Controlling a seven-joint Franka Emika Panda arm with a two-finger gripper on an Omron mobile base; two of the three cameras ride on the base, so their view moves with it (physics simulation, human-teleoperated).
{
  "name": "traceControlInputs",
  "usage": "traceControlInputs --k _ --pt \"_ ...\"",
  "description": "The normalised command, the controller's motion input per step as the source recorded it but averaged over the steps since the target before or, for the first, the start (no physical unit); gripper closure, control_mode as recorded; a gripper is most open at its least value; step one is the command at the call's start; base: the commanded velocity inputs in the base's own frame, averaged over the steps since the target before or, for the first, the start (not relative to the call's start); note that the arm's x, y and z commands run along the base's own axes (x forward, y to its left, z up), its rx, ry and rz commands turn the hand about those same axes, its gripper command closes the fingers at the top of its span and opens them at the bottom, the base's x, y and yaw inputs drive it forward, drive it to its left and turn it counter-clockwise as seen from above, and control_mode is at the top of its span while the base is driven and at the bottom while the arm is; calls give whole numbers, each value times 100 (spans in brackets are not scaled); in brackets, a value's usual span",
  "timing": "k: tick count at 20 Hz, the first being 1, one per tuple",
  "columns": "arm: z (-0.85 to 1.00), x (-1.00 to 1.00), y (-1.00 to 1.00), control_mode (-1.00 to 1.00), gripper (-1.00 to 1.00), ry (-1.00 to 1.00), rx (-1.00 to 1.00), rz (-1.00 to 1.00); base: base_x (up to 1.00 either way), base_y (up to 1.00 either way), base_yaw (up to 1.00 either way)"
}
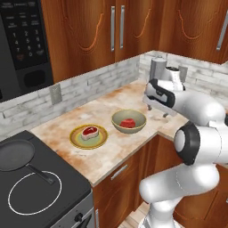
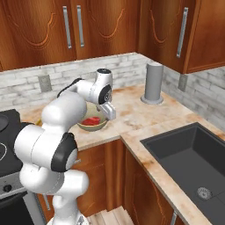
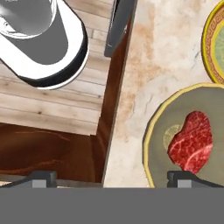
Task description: Place one of the steaks on the plate and the other in the bowl. Then place the bowl in the fridge.
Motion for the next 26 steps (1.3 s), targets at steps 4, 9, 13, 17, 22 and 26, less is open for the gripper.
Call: traceControlInputs --k 4,9,13,17,22,26 --pt "-18 5 19 -100 -100 0 0 19 0 0 0" --pt "-31 23 14 -100 -100 -1 0 5 0 0 0" --pt "-32 35 4 -100 -100 -8 0 0 0 0 0" --pt "-24 52 0 -100 -100 -5 0 0 0 0 0" --pt "-22 62 0 -100 -100 0 0 0 0 0 0" --pt "-34 56 0 -100 -100 -1 0 0 0 0 0"
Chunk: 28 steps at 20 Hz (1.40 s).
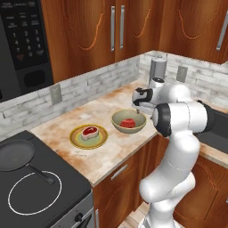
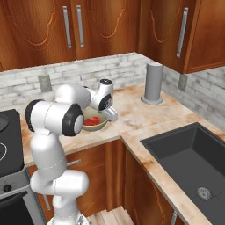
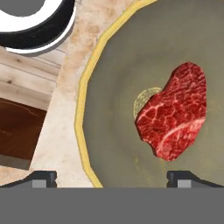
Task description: Place one of the steaks on the plate and the other in the bowl. Then place the bowl in the fridge.
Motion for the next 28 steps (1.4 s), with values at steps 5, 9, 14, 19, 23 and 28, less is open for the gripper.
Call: traceControlInputs --k 5,9,14,19,23,28 --pt "-38 8 0 -100 -100 0 0 0 0 0 0" --pt "-36 0 0 -100 -100 0 0 3 0 0 0" --pt "-31 0 0 -100 -100 0 0 4 0 0 0" --pt "-15 0 0 -100 -100 0 0 2 0 0 0" --pt "-2 0 14 -100 100 0 0 0 0 0 0" --pt "0 0 34 -100 100 0 0 0 0 0 0"
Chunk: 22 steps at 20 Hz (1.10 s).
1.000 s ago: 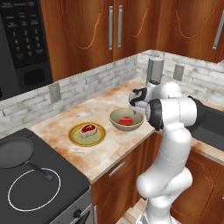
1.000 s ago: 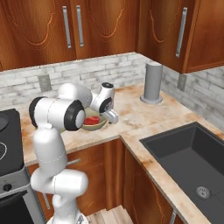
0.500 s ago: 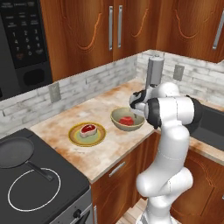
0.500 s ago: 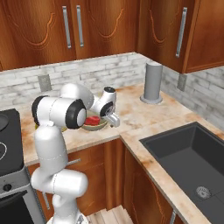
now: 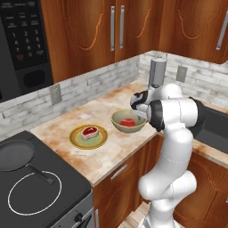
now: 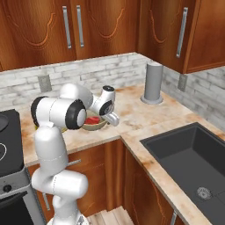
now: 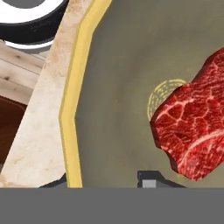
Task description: Place one of the steaks on the plate and the other in the bowl. Then place the bowl in the fridge.
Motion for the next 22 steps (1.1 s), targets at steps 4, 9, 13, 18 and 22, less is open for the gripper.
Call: traceControlInputs --k 4,9,13,18,22 --pt "0 -2 21 -100 100 -3 1 -3 0 0 0" --pt "33 -63 11 -100 100 -27 4 -16 0 0 0" --pt "49 -80 -7 -100 100 -8 24 -39 0 0 0" --pt "55 -80 -1 -100 100 0 22 -44 0 0 0" --pt "98 -52 -3 -100 100 14 4 -32 0 0 0"
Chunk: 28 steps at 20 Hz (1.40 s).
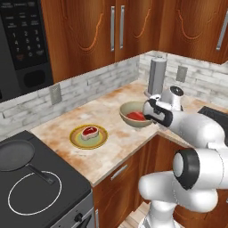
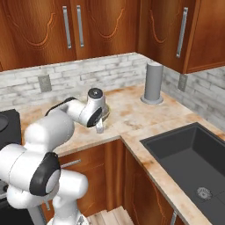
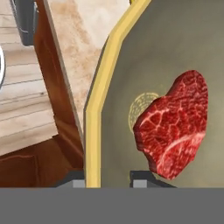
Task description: Place one of the steaks on the plate and the other in the bowl. Then place the bowl in the fridge.
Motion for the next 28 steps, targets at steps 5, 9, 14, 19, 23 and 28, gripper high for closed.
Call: traceControlInputs --k 5,9,14,19,23,28 --pt "82 -63 -2 -100 100 31 0 -20 0 0 0" --pt "51 -99 -26 -100 100 22 0 -13 0 0 0" --pt "19 -100 -29 -100 100 0 1 -2 0 0 0" --pt "-2 -100 -8 -100 100 -24 -1 14 0 0 0" --pt "-5 -97 -3 -100 100 -35 -2 20 0 0 0" --pt "0 -57 -1 -100 100 -27 -9 20 0 0 0"
